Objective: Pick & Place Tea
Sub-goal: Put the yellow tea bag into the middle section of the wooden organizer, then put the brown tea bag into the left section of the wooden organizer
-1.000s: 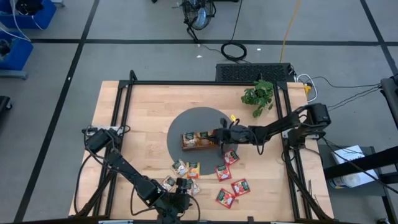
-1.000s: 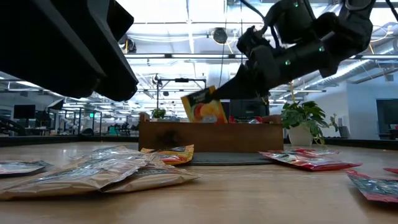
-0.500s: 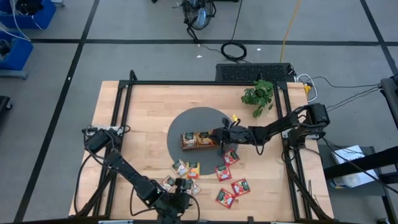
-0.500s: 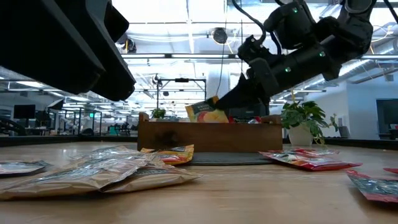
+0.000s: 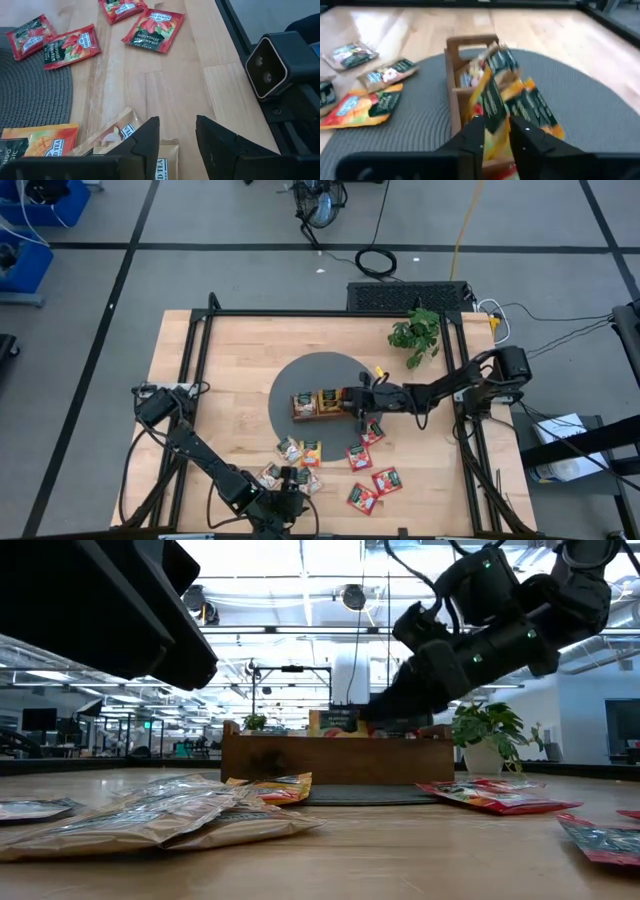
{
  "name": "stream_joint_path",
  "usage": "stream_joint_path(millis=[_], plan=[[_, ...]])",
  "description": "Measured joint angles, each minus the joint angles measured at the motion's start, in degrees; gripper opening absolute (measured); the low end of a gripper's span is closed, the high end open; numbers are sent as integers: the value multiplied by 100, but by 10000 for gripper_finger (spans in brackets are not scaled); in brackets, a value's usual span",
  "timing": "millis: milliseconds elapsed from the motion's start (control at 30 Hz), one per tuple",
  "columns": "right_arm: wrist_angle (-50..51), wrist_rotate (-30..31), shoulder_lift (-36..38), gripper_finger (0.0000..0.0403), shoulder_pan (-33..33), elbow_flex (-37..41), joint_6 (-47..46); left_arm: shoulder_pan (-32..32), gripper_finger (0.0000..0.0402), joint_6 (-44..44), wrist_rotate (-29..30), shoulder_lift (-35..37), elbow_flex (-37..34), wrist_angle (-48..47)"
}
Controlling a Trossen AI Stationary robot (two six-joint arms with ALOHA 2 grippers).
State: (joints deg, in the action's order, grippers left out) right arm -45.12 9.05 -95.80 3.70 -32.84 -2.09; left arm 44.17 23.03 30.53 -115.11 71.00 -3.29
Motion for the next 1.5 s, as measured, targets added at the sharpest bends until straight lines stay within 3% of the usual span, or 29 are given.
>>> stream_joint_path(millis=[233, 400, 467, 567, 733, 833, 1000, 1133, 1267, 1333, 1500], plan=[[80, 498, 393, 131, 17, 0, 441, -5, 134, -1, 11, 0, 0, -36], [94, -126, 610, 133, 188, 0, 919, -3, 134, 23, 113, 0, 2, -143], [132, -315, 607, 125, 316, 0, 1172, -14, 134, 152, 347, 0, 2, -188], [80, -140, 609, 100, 649, 0, 1312, -53, 134, 533, 604, 7, 4, -507], [77, -275, 609, 15, 1372, 0, 990, 82, 134, 341, 1029, 168, 2, -511], [-51, -337, 565, 12, 1785, 0, 772, 242, 134, 421, 1029, 331, 4, -613], [-982, -330, 22, 6, 2121, -40, 586, 480, 134, 1295, 943, 535, 4, -864], [-1393, -458, -816, 4, 2154, -471, -476, 466, 133, 1958, 808, 269, 13, -637], [-1121, -1056, -1681, 8, 2083, -1349, -646, 328, 133, 1948, 51, -256, -7, -386], [-795, -1068, -2011, 8, 2064, -1815, -607, 305, 133, 1954, -144, -354, -7, -446], [527, -1059, -2405, 13, 1830, -2706, -689, 277, 133, 1748, -212, -317, -4, -524]])
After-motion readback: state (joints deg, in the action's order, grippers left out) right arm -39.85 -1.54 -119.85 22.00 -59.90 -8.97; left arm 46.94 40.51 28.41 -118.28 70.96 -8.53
